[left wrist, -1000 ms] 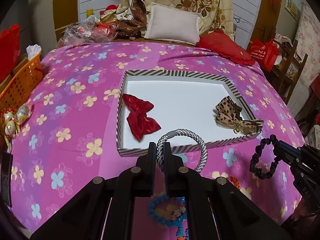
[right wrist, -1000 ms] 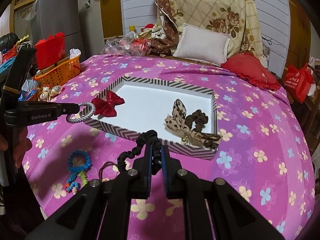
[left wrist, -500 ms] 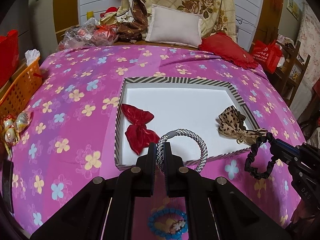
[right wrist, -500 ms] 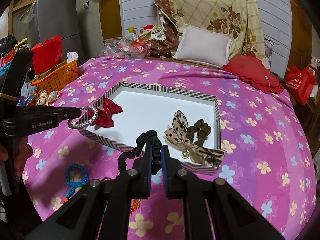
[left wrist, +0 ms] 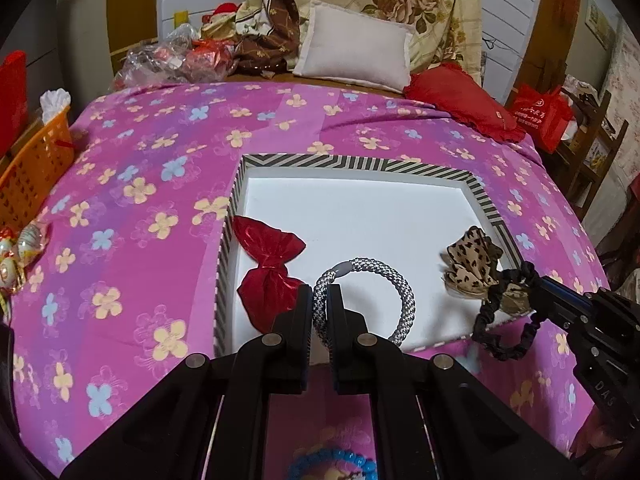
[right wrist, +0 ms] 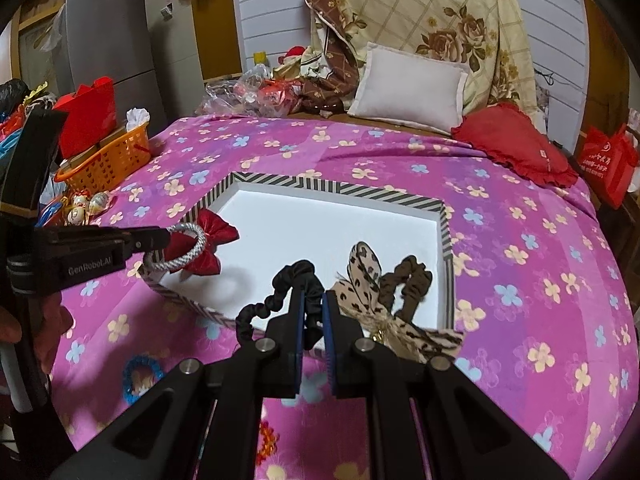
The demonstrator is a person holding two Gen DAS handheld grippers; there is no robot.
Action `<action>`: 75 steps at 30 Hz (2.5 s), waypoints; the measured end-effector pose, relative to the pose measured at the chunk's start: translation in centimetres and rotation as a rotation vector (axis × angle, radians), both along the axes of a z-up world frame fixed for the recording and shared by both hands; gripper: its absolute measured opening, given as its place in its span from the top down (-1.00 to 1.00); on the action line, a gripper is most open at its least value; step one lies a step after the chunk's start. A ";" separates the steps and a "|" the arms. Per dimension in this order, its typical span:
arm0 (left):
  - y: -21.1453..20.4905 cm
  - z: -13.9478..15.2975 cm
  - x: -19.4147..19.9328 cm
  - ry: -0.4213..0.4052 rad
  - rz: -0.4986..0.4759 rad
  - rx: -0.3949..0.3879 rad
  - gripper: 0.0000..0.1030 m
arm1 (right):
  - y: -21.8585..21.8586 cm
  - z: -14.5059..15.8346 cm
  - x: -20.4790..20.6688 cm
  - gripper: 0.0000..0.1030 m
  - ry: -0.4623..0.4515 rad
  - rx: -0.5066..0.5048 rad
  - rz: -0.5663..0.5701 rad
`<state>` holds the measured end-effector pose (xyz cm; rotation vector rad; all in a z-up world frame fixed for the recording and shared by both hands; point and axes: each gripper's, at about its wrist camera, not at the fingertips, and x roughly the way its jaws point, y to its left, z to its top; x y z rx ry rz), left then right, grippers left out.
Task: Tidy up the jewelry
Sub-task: 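Carry the silver bangle into the tray with the left gripper while the right carries the black scrunchie, then open both grippers to release the bangle and scrunchie in the tray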
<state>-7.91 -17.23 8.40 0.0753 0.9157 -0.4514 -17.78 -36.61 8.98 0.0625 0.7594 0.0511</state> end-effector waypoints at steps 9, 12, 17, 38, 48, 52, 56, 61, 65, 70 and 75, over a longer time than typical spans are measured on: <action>-0.9 -2.0 1.9 0.022 0.023 0.025 1.00 | 0.0 -2.0 3.7 0.83 0.049 0.003 0.013; -1.1 -2.8 2.5 0.033 0.027 0.040 1.00 | -0.2 -3.2 5.1 0.83 0.080 0.017 0.016; -1.6 -4.2 2.9 0.045 0.025 0.066 1.00 | -0.2 -5.4 6.6 0.83 0.133 0.019 0.018; -1.6 -5.1 3.3 0.031 0.044 0.059 0.83 | -0.3 -6.1 6.4 0.06 0.160 0.002 -0.013; -0.8 -3.2 1.3 -0.028 0.047 0.081 0.82 | 1.0 -4.0 4.2 -0.17 0.115 -0.005 -0.003; -0.3 -2.6 0.4 -0.040 0.059 0.080 0.82 | 1.0 -3.6 3.0 -0.22 0.106 -0.011 -0.016; 0.4 -2.2 -0.7 -0.049 0.068 0.079 0.82 | 0.6 -3.3 1.7 -0.30 0.098 0.004 -0.035; 1.1 -2.0 -2.2 -0.053 0.076 0.081 0.82 | 0.3 -3.1 -0.2 -0.33 0.097 0.017 -0.055; 1.5 -2.0 -3.6 -0.058 0.075 0.091 0.82 | 0.4 -3.0 -1.8 -0.34 0.099 0.023 -0.063; 2.1 -1.9 -5.5 -0.069 0.070 0.101 0.82 | 0.5 -3.1 -3.8 -0.40 0.100 0.028 -0.069; 2.9 -1.7 -6.9 -0.069 0.076 0.096 0.82 | 0.8 -3.1 -5.5 -0.42 0.102 0.030 -0.071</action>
